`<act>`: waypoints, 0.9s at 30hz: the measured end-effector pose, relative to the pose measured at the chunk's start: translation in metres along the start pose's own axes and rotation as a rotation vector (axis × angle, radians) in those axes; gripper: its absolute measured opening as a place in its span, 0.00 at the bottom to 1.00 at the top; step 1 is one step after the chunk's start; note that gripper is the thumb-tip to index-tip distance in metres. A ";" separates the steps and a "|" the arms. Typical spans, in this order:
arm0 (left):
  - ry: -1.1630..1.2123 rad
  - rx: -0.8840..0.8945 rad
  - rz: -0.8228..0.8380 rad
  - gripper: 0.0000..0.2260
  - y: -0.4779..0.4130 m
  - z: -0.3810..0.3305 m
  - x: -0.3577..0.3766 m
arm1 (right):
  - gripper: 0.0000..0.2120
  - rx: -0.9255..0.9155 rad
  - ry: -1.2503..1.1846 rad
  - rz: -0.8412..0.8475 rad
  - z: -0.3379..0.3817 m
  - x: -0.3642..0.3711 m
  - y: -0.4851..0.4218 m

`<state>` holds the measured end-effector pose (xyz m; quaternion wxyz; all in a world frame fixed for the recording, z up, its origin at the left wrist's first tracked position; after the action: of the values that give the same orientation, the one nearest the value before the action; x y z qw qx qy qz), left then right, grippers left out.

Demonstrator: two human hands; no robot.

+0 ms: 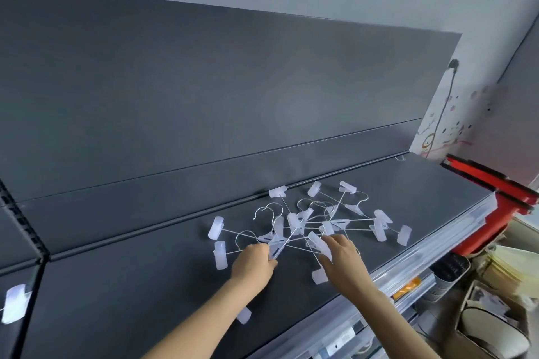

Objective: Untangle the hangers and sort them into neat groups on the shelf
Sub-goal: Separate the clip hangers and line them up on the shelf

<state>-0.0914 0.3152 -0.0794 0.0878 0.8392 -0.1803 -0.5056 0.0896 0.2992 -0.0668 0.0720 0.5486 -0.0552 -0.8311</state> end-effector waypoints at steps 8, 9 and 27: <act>0.166 -0.060 -0.105 0.17 0.000 0.021 -0.032 | 0.21 -0.038 0.022 0.105 -0.003 0.007 -0.025; 0.190 -0.064 -0.110 0.16 -0.001 0.023 -0.034 | 0.21 -0.034 0.045 0.097 -0.003 0.007 -0.027; -0.392 0.085 -0.539 0.07 0.011 0.041 -0.036 | 0.15 0.062 -0.114 -0.178 -0.013 -0.024 -0.062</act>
<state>-0.1453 0.3207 -0.0659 -0.1206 0.7463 0.0138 -0.6545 0.1069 0.3644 -0.0604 -0.0222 0.5053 -0.0359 -0.8619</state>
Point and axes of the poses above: each hand's wrist, its own y-axis away from the middle knuckle, its own x-axis out of the palm, z = x × y, the point moved 3 cm from there along -y, towards the middle knuckle, and after that the axes turned 14 degrees about z, right-handed, at the moved point
